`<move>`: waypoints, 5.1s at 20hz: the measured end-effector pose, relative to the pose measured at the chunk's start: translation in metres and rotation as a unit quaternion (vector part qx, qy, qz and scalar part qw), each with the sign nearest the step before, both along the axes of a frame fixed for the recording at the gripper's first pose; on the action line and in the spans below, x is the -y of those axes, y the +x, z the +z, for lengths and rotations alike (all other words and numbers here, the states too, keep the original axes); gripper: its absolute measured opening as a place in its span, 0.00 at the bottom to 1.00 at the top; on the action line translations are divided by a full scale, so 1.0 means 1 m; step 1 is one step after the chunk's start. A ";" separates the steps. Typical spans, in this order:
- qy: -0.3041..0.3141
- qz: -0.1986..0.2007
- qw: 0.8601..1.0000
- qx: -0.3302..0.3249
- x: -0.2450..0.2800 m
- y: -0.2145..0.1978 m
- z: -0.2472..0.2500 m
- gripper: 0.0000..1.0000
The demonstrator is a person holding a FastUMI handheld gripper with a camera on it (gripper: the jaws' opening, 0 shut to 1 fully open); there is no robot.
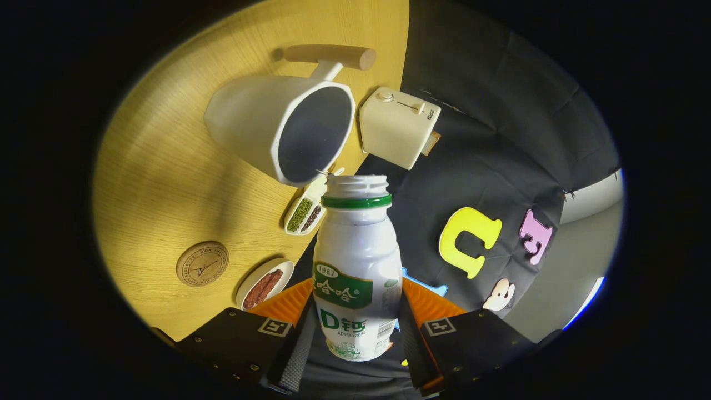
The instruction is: Take the bottle from table, then pour the juice into the cup, finally place the bottle on the coaster
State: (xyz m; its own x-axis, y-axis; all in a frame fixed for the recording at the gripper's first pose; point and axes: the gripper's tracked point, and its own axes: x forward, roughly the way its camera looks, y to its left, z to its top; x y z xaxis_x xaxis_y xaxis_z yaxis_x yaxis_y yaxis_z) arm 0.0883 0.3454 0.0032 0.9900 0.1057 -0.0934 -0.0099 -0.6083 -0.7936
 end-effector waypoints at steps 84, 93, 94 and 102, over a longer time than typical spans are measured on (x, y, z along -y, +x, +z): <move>0.856 -0.117 0.498 -0.075 0.112 0.045 -0.063 0.72; 0.855 -0.115 0.501 -0.072 0.111 0.045 -0.063 0.72; 0.854 -0.115 0.501 -0.072 0.111 0.045 -0.062 0.72; 0.848 -0.109 0.515 -0.057 0.110 0.043 -0.056 0.89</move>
